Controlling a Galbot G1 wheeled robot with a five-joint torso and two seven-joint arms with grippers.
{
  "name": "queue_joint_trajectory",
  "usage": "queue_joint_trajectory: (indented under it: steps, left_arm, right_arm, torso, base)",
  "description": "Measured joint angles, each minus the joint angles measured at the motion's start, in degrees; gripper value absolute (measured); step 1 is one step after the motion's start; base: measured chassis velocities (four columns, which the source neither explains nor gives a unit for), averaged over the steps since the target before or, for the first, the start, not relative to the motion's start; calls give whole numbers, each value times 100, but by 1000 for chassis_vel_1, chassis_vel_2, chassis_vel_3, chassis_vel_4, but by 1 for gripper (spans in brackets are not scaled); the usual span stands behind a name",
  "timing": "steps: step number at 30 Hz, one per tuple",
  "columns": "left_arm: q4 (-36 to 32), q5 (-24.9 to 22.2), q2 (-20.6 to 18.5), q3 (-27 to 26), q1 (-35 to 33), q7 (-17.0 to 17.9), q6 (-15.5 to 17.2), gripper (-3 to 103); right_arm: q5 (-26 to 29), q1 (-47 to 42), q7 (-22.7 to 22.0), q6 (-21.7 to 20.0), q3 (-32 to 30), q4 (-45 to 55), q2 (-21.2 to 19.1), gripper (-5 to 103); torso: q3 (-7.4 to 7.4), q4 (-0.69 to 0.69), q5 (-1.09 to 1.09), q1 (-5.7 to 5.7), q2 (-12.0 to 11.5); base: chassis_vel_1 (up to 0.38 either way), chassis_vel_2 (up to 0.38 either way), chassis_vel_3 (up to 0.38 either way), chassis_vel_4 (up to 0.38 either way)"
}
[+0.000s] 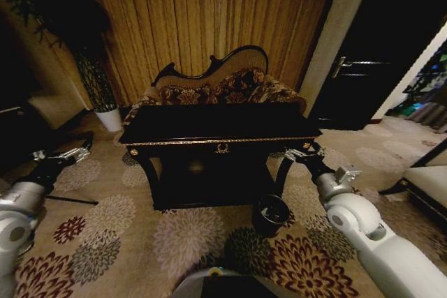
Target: Move to the front of the table and place the trash on the table into the trash bin.
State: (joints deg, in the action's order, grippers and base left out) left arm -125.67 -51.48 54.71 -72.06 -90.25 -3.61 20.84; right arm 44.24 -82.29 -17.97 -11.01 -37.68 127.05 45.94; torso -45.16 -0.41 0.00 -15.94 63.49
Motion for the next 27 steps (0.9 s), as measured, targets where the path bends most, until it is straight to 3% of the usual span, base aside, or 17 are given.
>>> queue_joint_trajectory:
  steps: [27]
  left_arm:
    - [-48, 20, 8, -53, -76, -112, -20, 100]
  right_arm:
    - [-18, -175, -15, 9, -156, 48, 47, 100]
  torso:
    - [-1, 0, 0, -1, -1]
  base:
    - [114, -118, -116, 121]
